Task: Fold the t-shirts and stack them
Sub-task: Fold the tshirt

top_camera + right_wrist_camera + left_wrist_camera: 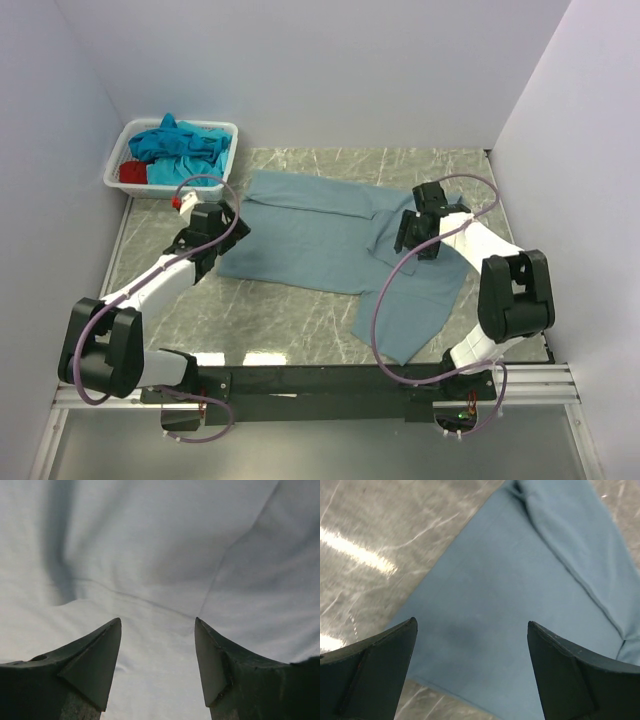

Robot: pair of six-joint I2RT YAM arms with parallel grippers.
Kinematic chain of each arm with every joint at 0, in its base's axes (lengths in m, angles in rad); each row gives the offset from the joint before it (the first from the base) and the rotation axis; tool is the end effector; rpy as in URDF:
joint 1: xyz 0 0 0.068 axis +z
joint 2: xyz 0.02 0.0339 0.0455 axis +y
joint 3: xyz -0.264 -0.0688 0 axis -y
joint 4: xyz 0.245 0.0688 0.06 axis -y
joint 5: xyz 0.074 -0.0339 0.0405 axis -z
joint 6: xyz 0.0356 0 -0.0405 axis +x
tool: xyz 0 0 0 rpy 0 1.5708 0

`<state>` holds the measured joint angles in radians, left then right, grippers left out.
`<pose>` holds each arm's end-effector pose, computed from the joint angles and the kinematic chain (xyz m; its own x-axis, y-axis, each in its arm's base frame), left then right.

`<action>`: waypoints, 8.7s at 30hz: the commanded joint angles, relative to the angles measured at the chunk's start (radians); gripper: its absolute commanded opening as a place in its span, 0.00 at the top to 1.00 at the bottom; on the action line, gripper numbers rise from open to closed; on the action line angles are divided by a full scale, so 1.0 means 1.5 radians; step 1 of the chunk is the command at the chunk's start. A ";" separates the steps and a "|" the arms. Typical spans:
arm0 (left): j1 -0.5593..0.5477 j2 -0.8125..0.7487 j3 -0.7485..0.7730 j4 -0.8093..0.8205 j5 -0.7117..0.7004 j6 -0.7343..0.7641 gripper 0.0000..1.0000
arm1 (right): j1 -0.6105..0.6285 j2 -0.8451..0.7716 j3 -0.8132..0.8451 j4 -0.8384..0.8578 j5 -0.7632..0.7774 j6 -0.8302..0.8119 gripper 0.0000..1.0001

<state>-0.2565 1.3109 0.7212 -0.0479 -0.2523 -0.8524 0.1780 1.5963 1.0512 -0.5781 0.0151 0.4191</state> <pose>0.2695 -0.0615 0.2177 -0.4179 -0.6441 -0.6407 -0.3995 0.7637 -0.5071 0.3099 0.0552 0.2029 -0.8799 0.2551 -0.4009 0.2052 0.9649 0.1637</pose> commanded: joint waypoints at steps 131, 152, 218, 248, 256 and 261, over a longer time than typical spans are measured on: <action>0.005 -0.063 -0.134 -0.001 -0.005 -0.031 0.99 | 0.363 -0.302 -0.258 -0.145 0.014 0.154 0.17; 0.005 -0.168 -0.175 -0.039 -0.046 -0.046 0.99 | 0.518 -0.262 -0.316 -0.224 -0.011 0.270 0.35; 0.034 0.151 0.154 0.021 -0.003 -0.084 0.99 | 0.092 -0.101 0.173 0.027 0.338 -0.113 1.00; 0.036 0.125 0.249 0.027 -0.051 -0.041 0.01 | 0.028 0.144 0.356 0.052 0.290 -0.096 0.18; 0.036 -0.074 0.215 -0.019 -0.094 0.015 0.01 | 0.027 -0.022 0.190 0.144 0.263 -0.045 0.11; 0.036 -0.206 0.145 0.023 -0.135 0.033 0.01 | 0.026 -0.123 0.084 0.187 0.235 -0.016 0.10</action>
<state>-0.2062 1.0908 1.0080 -0.0479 -0.3851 -0.8482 0.2234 1.5009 1.2320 -0.3920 0.3943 0.3462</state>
